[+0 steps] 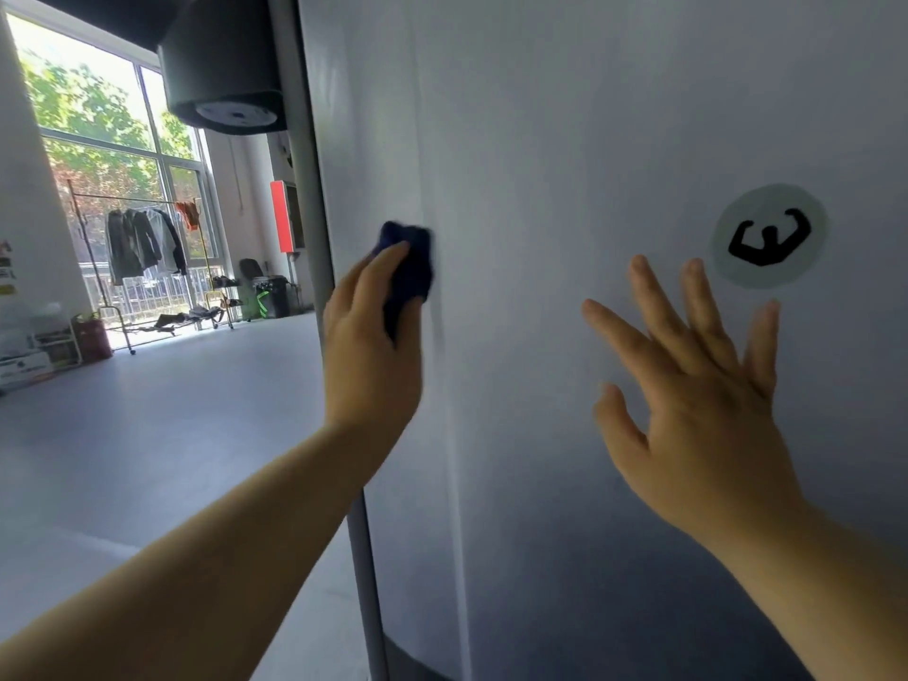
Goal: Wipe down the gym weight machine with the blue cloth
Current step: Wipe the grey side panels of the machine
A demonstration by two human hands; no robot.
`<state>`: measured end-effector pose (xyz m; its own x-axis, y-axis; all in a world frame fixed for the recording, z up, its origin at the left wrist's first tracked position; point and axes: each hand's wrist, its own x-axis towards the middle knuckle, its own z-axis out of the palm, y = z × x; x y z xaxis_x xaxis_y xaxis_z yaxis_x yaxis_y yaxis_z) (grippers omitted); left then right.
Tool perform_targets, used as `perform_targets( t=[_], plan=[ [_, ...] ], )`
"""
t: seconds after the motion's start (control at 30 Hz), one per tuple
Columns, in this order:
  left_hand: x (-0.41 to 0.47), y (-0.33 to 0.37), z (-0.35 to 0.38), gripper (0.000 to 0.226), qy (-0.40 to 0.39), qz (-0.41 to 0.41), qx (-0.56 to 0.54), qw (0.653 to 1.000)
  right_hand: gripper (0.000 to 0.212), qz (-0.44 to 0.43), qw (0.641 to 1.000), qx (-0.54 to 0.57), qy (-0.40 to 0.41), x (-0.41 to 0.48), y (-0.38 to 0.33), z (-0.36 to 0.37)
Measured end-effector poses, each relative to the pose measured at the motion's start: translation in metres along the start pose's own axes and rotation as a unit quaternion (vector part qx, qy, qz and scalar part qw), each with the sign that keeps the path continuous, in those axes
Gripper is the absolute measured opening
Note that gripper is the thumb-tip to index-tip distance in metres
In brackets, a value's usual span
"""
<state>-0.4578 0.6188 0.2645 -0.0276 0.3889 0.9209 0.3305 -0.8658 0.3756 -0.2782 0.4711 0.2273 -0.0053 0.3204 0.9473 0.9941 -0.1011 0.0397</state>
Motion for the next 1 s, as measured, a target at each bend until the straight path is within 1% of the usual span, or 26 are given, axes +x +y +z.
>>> perform_targets(
  t=[0.1, 0.17, 0.2, 0.27, 0.3, 0.33, 0.37, 0.4, 0.43, 0.5, 0.53, 0.57, 0.6, 0.63, 0.67, 0.7, 0.73, 0.77, 0.8, 0.83, 0.87, 0.93, 0.97, 1.0],
  plan=[
    [-0.018, 0.015, 0.02, 0.042, -0.005, 0.101, 0.045, 0.994, 0.06, -0.003, 1.0, -0.004, -0.002, -0.006, 0.008, -0.002],
    [-0.052, 0.007, 0.025, 0.039, -0.042, 0.184, 0.091, 0.978, 0.061, -0.003, 1.0, 0.003, -0.009, -0.009, 0.012, -0.005],
    [-0.068, -0.002, 0.025, 0.039, -0.071, 0.237, 0.115, 0.962, 0.061, -0.003, 1.0, 0.006, -0.013, -0.009, 0.014, -0.005],
    [-0.08, -0.018, 0.019, 0.045, -0.128, 0.345, 0.155, 0.917, 0.061, -0.005, 1.0, 0.005, -0.015, -0.012, 0.018, -0.006],
    [-0.073, -0.021, 0.015, 0.044, -0.143, 0.387, 0.163, 0.896, 0.061, -0.006, 1.0, 0.006, -0.014, -0.014, 0.019, -0.007],
    [-0.06, -0.02, 0.012, 0.041, -0.148, 0.414, 0.16, 0.884, 0.061, -0.006, 1.0, 0.008, -0.012, -0.015, 0.021, -0.007],
    [-0.045, -0.013, 0.012, 0.038, -0.138, 0.425, 0.153, 0.882, 0.06, -0.006, 1.0, 0.01, -0.01, -0.016, 0.023, -0.008],
    [-0.028, -0.003, 0.013, 0.039, -0.114, 0.414, 0.144, 0.891, 0.06, -0.006, 1.0, 0.012, -0.008, -0.017, 0.024, -0.008],
    [-0.012, 0.008, 0.016, 0.039, -0.087, 0.378, 0.131, 0.912, 0.06, -0.005, 1.0, 0.014, -0.007, -0.017, 0.025, -0.009],
    [0.008, 0.032, 0.024, 0.039, -0.047, 0.255, 0.079, 0.962, 0.059, -0.003, 1.0, 0.015, -0.002, -0.018, 0.028, -0.011],
    [0.008, 0.041, 0.028, 0.038, -0.036, 0.21, 0.059, 0.975, 0.058, -0.002, 1.0, 0.014, 0.0, -0.018, 0.03, -0.011],
    [0.001, 0.045, 0.033, 0.038, -0.031, 0.204, 0.052, 0.977, 0.058, 0.001, 1.0, 0.011, 0.001, -0.019, 0.032, -0.013],
    [-0.012, 0.044, 0.037, 0.039, -0.039, 0.24, 0.06, 0.968, 0.058, 0.005, 1.0, 0.006, 0.001, -0.019, 0.035, -0.015],
    [-0.027, 0.04, 0.04, 0.041, -0.066, 0.306, 0.077, 0.947, 0.058, 0.01, 1.0, 0.001, 0.0, -0.02, 0.039, -0.017],
    [-0.041, 0.034, 0.042, 0.042, -0.102, 0.391, 0.1, 0.909, 0.058, 0.014, 1.0, -0.004, -0.001, -0.02, 0.043, -0.02],
    [-0.05, 0.029, 0.041, 0.044, -0.134, 0.473, 0.122, 0.862, 0.058, 0.017, 1.0, -0.007, -0.001, -0.021, 0.048, -0.022],
    [-0.048, 0.026, 0.04, 0.047, -0.16, 0.535, 0.138, 0.818, 0.057, 0.021, 1.0, -0.01, 0.0, -0.021, 0.052, -0.025],
    [-0.039, 0.029, 0.04, 0.047, -0.173, 0.569, 0.147, 0.791, 0.057, 0.024, 1.0, -0.013, 0.001, -0.022, 0.057, -0.026],
    [-0.026, 0.037, 0.041, 0.045, -0.166, 0.581, 0.152, 0.782, 0.057, 0.025, 1.0, -0.016, 0.004, -0.023, 0.06, -0.028],
    [-0.012, 0.049, 0.043, 0.04, -0.143, 0.573, 0.15, 0.793, 0.057, 0.025, 1.0, -0.017, 0.007, -0.025, 0.064, -0.029],
    [0.002, 0.062, 0.045, 0.036, -0.109, 0.545, 0.139, 0.819, 0.058, 0.026, 0.999, -0.019, 0.01, -0.027, 0.068, -0.029],
    [0.022, 0.088, 0.051, 0.03, -0.044, 0.442, 0.094, 0.891, 0.058, 0.032, 0.999, -0.025, 0.015, -0.033, 0.075, -0.031],
    [0.023, 0.098, 0.055, 0.028, -0.023, 0.387, 0.071, 0.919, 0.058, 0.038, 0.999, -0.026, 0.016, -0.035, 0.078, -0.032],
    [0.017, 0.104, 0.061, 0.027, -0.017, 0.354, 0.057, 0.933, 0.058, 0.044, 0.999, -0.025, 0.016, -0.037, 0.081, -0.034]
  ],
)
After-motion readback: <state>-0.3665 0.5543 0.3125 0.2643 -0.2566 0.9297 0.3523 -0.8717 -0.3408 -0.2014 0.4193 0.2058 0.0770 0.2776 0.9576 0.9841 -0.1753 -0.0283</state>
